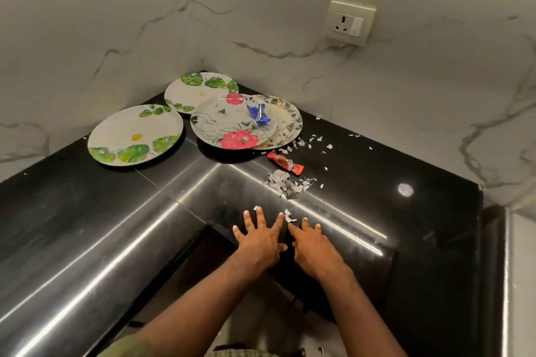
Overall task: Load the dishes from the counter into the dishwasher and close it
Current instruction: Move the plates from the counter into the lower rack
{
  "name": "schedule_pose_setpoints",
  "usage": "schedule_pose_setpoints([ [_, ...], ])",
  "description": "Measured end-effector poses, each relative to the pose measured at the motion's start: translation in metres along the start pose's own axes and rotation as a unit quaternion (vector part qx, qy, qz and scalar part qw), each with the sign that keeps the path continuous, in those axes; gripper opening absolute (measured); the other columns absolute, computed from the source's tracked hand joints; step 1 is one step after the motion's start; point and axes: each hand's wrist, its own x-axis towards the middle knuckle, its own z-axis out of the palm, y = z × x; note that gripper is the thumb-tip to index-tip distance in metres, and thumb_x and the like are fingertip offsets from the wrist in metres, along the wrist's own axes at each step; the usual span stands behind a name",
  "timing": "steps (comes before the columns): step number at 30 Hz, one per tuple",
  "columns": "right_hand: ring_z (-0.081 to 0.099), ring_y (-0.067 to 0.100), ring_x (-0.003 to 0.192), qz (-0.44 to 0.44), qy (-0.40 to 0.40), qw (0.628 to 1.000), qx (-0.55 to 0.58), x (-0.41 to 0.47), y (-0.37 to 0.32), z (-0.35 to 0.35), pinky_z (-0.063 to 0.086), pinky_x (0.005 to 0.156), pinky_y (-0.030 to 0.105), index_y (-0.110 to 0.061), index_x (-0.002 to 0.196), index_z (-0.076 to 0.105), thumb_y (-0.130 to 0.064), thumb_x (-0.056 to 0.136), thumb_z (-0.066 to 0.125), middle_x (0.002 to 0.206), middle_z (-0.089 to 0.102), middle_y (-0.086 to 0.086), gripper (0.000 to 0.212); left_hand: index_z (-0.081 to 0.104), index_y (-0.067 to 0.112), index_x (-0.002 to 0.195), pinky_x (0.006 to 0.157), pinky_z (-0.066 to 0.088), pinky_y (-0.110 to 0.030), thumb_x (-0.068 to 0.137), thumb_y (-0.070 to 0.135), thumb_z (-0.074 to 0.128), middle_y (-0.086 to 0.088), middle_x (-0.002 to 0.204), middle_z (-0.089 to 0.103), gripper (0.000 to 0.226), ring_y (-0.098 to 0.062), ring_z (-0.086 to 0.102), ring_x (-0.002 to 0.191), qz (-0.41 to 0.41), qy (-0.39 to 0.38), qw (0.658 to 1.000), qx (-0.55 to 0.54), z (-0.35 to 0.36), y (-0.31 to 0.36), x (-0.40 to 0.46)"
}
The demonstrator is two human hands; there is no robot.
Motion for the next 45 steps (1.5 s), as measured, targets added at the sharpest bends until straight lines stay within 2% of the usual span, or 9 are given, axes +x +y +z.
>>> schedule_pose_setpoints([
  [5, 0.006, 0.063, 0.152, 0.011, -0.009, 1.000, -0.022, 0.042, -0.009, -0.015, 0.023, 0.121, 0.068, -0.035, 0.164, 0.017, -0.029, 0.108, 0.051, 0.173, 0.001, 0.021, 0.066, -0.031, 0.041, 0.155, 0.110, 0.001, -0.085, 0.051, 0.088, 0.079, -0.020, 0.159, -0.045, 0.158, -0.053, -0.034, 0.147, -0.105, -0.027, 0.994, -0.026, -0.029, -0.020, 0.025],
  [11, -0.008, 0.068, 0.148, 0.045, -0.047, 0.998, -0.009, 0.076, -0.022, -0.039, 0.011, 0.121, 0.074, -0.047, 0.164, 0.007, -0.032, 0.103, 0.063, 0.172, -0.014, 0.022, 0.084, -0.050, 0.042, 0.140, 0.102, -0.002, -0.090, 0.035, 0.097, 0.074, -0.019, 0.144, -0.062, 0.172, -0.058, -0.042, 0.140, -0.107, -0.065, 0.992, 0.000, -0.034, -0.025, 0.046],
  [16, -0.009, 0.068, 0.148, 0.095, -0.121, 0.988, -0.006, 0.107, -0.036, -0.069, 0.019, 0.117, 0.077, -0.053, 0.162, -0.002, -0.026, 0.088, 0.084, 0.169, -0.022, 0.023, 0.117, -0.023, 0.047, 0.158, 0.118, 0.020, -0.067, 0.054, 0.096, 0.068, -0.015, 0.168, -0.029, 0.146, -0.056, -0.001, 0.152, -0.059, -0.015, 0.996, 0.069, -0.066, -0.040, 0.063],
  [20, -0.006, 0.061, 0.153, 0.131, -0.110, 0.985, 0.031, 0.138, -0.050, -0.070, 0.018, 0.119, 0.075, -0.042, 0.165, -0.002, -0.020, 0.087, 0.084, 0.169, -0.005, 0.032, 0.118, 0.040, 0.026, 0.152, 0.113, 0.043, -0.051, 0.084, 0.064, 0.072, -0.013, 0.157, 0.033, 0.085, -0.037, 0.039, 0.140, -0.031, 0.111, 0.989, -0.092, -0.098, -0.065, 0.084],
  [25, 0.009, 0.055, 0.153, 0.147, -0.045, 0.987, 0.049, 0.148, -0.042, -0.052, 0.020, 0.122, 0.067, -0.011, 0.165, 0.019, -0.052, 0.103, 0.053, 0.168, 0.011, 0.031, 0.082, 0.055, 0.008, 0.137, 0.099, 0.058, -0.046, 0.091, 0.056, 0.069, -0.015, 0.130, 0.066, 0.068, -0.032, 0.066, 0.116, -0.129, 0.167, 0.842, -0.496, -0.123, -0.079, 0.113],
  [28, 0.000, 0.058, 0.154, 0.124, -0.077, 0.989, 0.008, 0.146, -0.043, -0.057, 0.025, 0.119, 0.071, -0.031, 0.167, 0.004, -0.030, 0.095, 0.075, 0.170, 0.002, 0.030, 0.101, 0.054, 0.007, 0.137, 0.090, 0.062, -0.047, 0.095, 0.054, 0.065, -0.015, 0.121, 0.068, 0.064, -0.030, 0.070, 0.106, -0.143, 0.199, 0.797, -0.552, -0.131, -0.086, 0.127],
  [32, -0.001, 0.060, 0.153, 0.119, -0.102, 0.988, 0.007, 0.142, -0.047, -0.069, 0.026, 0.118, 0.073, -0.043, 0.165, -0.001, -0.021, 0.087, 0.084, 0.170, 0.001, 0.030, 0.117, 0.061, 0.012, 0.101, 0.083, 0.063, -0.043, 0.099, 0.044, 0.066, -0.009, 0.092, 0.067, 0.032, -0.022, 0.067, 0.079, -0.141, 0.208, 0.725, -0.641, -0.138, -0.089, 0.145],
  [36, -0.003, 0.062, 0.152, 0.096, -0.124, 0.987, -0.024, 0.140, -0.047, -0.072, 0.023, 0.117, 0.076, -0.048, 0.163, -0.005, -0.014, 0.075, 0.093, 0.170, 0.003, 0.029, 0.136, 0.059, 0.010, 0.119, 0.091, 0.062, -0.040, 0.102, 0.032, 0.066, -0.015, 0.108, 0.069, 0.029, -0.029, 0.072, 0.098, -0.158, 0.192, 0.635, -0.731, -0.152, -0.087, 0.154],
  [45, -0.001, 0.060, 0.153, 0.116, -0.117, 0.986, -0.014, 0.139, -0.046, -0.070, 0.019, 0.120, 0.074, -0.039, 0.166, -0.002, -0.018, 0.087, 0.083, 0.169, 0.007, 0.030, 0.118, 0.056, 0.005, 0.139, 0.086, 0.063, -0.038, 0.096, -0.010, 0.060, -0.016, 0.127, 0.069, 0.046, -0.030, 0.072, 0.107, -0.167, 0.210, 0.517, -0.813, -0.165, -0.079, 0.164],
])
